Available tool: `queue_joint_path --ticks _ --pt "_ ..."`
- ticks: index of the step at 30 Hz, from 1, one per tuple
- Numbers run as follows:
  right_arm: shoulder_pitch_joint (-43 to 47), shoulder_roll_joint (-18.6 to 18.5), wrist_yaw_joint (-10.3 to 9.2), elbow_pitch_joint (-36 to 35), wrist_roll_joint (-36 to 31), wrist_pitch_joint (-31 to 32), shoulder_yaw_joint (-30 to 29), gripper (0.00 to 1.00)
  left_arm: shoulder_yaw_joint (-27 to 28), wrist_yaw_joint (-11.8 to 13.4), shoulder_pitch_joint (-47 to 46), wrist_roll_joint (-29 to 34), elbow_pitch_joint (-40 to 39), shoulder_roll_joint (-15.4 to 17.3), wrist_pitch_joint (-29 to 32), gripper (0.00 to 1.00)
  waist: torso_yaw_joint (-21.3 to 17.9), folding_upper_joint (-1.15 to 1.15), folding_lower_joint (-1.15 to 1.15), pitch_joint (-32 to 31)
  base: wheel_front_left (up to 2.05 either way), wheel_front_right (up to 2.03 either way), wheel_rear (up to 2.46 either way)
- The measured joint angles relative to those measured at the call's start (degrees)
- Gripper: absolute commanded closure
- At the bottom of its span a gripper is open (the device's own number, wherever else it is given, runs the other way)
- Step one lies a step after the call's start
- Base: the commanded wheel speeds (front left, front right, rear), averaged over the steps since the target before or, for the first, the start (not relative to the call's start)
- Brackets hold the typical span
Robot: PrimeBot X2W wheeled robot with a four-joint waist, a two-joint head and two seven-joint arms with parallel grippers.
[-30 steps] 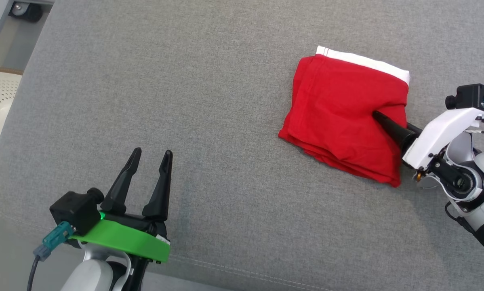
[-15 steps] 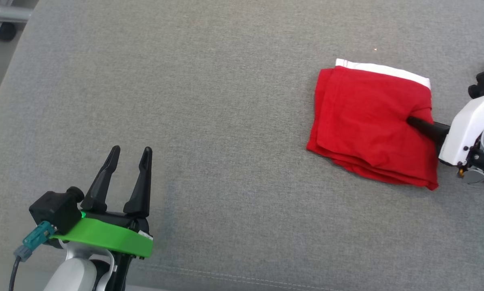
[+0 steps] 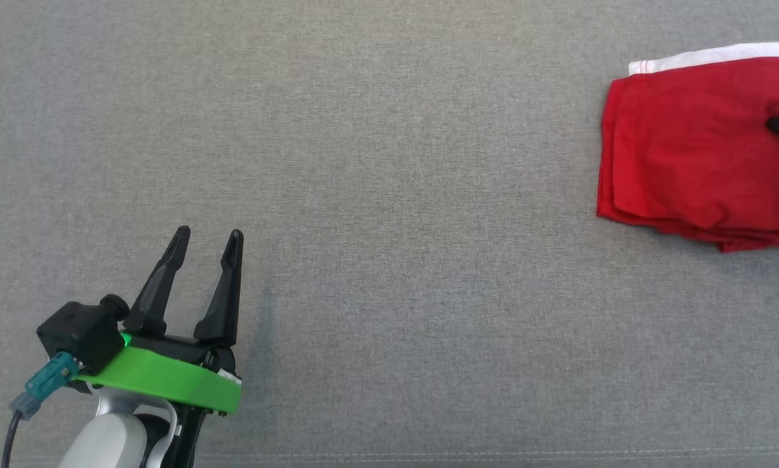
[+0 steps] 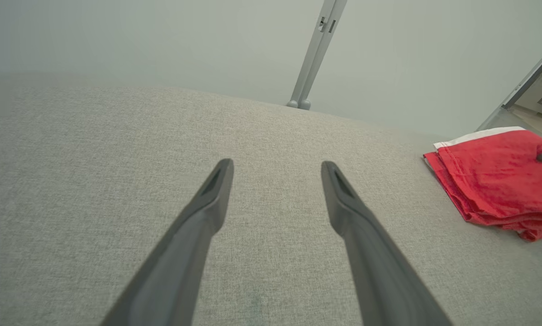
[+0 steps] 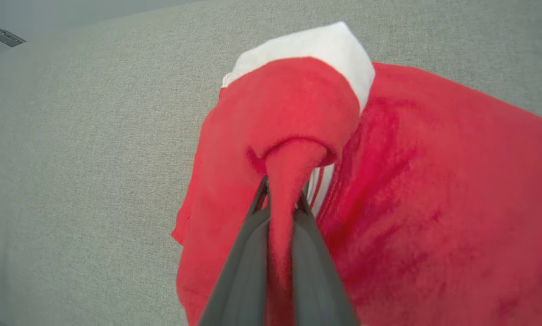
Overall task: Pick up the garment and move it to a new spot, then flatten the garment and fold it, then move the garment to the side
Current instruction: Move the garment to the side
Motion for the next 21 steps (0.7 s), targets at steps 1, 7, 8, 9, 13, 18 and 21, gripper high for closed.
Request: queue_joint_path --ticks 1,7,8,9,13,18,21 --pt "0.00 -0.45 -0.01 0.01 0.10 0.29 -0.24 1.00 0.00 0.04 -0.01 0.15 -0.19 0.05 0.02 0.00 -0.36 0.00 0.00 0.30 0.00 0.00 0.00" --pt "-0.09 -3.11 -0.62 0.69 0.52 0.58 -2.59 1.00 0.11 0.19 -0.06 0.53 -1.22 1.24 1.12 0.00 -2.24 0.00 0.00 2.38 0.00 0.00 0.00" --pt "-0.19 -3.33 -1.12 0.99 0.51 0.53 -2.88 1.00 0.10 0.19 -0.09 0.71 -1.53 1.25 1.43 0.00 -2.54 0.00 0.00 2.75 0.00 0.00 0.00" --pt "-0.35 -3.41 -1.27 1.36 0.45 0.49 -2.98 1.00 0.11 0.21 -0.10 0.89 -1.76 1.27 1.59 0.00 -2.83 0.00 0.00 3.10 0.00 0.00 0.00" --pt "-0.65 -3.53 -1.62 2.86 -0.20 -0.63 -3.32 1.00 0.01 0.44 -0.37 1.26 -2.41 1.59 2.50 0.00 -3.94 0.00 0.00 4.44 0.00 0.00 0.00" --pt "-0.66 -3.49 -1.78 4.55 -2.77 -3.24 -3.22 1.00 -0.03 0.60 -1.82 1.44 -2.97 1.81 3.12 0.00 -5.03 0.00 0.00 5.99 0.00 0.00 0.00" --pt "-0.67 -3.24 -1.83 5.17 -3.87 -4.50 -3.19 1.00 0.04 0.65 -2.11 1.44 -3.21 1.89 3.52 0.00 -5.47 0.00 0.00 6.40 0.00 0.00 0.00"
